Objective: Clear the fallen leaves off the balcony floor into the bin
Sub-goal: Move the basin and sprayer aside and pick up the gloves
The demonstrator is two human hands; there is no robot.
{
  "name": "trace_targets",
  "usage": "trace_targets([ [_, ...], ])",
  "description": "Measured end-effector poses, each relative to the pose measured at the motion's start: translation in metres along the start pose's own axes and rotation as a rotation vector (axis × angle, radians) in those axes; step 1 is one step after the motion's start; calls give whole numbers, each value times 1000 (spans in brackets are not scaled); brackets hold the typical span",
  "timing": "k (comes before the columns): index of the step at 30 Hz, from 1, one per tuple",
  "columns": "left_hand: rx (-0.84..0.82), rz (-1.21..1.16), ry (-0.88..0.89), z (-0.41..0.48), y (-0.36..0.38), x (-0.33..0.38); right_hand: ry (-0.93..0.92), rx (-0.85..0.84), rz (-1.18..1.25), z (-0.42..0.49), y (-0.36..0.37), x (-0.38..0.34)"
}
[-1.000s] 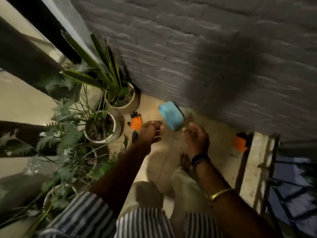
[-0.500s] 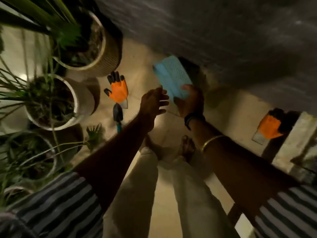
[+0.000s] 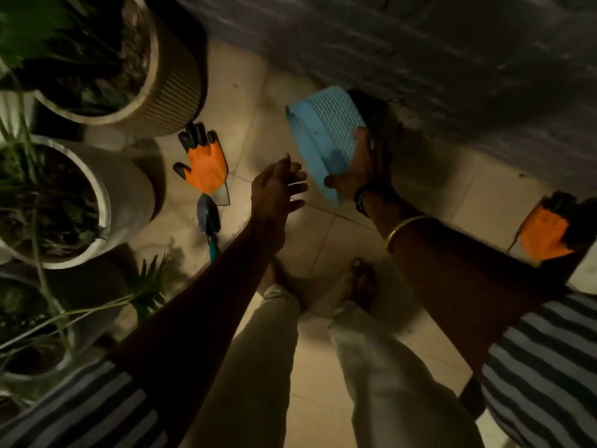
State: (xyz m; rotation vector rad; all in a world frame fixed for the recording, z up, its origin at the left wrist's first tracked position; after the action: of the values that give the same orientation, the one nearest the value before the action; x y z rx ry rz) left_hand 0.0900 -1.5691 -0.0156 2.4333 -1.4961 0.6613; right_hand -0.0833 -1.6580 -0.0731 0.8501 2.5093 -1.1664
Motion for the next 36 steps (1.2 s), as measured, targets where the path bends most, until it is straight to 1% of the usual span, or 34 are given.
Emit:
trace_targets([
  [3, 23, -21, -10, -27, -2, 16, 101, -72, 122, -29, -14, 2],
  [5, 29, -15, -3, -55, -1, 31, 163, -85, 221, -54, -30, 3],
  [8, 28, 14, 53, -103, 0, 70, 206, -72, 334, -105, -73, -5],
  [10, 15, 76, 111, -138, 0, 100, 206, -65, 411, -143, -107, -15],
  [12, -3, 131, 187, -176, 1, 134, 172, -60, 485, -184, -144, -32],
  [14, -2, 182, 304, -215, 0, 170, 127, -49, 569, -226, -185, -51],
  [16, 36, 262, 432, -249, -4, 201, 94, -45, 680, -267, -222, -64],
  [19, 99, 440, 578, -283, -6, 231, 50, -18, 847, -327, -276, -74],
  [22, 58, 573, 602, -336, 8, 253, -24, -10, 961, -380, -319, -79],
  [24, 3, 602, 591, -362, 15, 260, -42, 6, 1021, -410, -338, -77],
  [26, -66, 629, 580, -381, 20, 263, -55, 62, 1073, -439, -351, -75],
  [29, -156, 760, 640, -413, 32, 267, -49, 186, 1171, -477, -357, -67],
  [31, -200, 815, 689, -449, 41, 265, -14, 332, 1259, -501, -356, -54],
  [33, -285, 860, 725, -480, 49, 258, 45, 523, 1358, -529, -351, -38],
  [35, -385, 848, 675, -498, 57, 242, 98, 693, 1457, -560, -342, -25],
  [36, -406, 843, 640, -506, 60, 233, 110, 767, 1500, -576, -336, -19],
])
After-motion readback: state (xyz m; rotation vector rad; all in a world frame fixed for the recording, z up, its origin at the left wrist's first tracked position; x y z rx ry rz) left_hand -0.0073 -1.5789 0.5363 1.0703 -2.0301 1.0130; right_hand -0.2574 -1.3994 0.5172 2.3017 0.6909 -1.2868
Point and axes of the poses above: each hand's wrist, its own z-axis towards the middle knuckle, its own y-axis out of the palm, x = y × z, the point moved 9 cm from there along z, towards the middle knuckle, and after that the axes turned 2 degrees about -y, right-handed, at the moved point
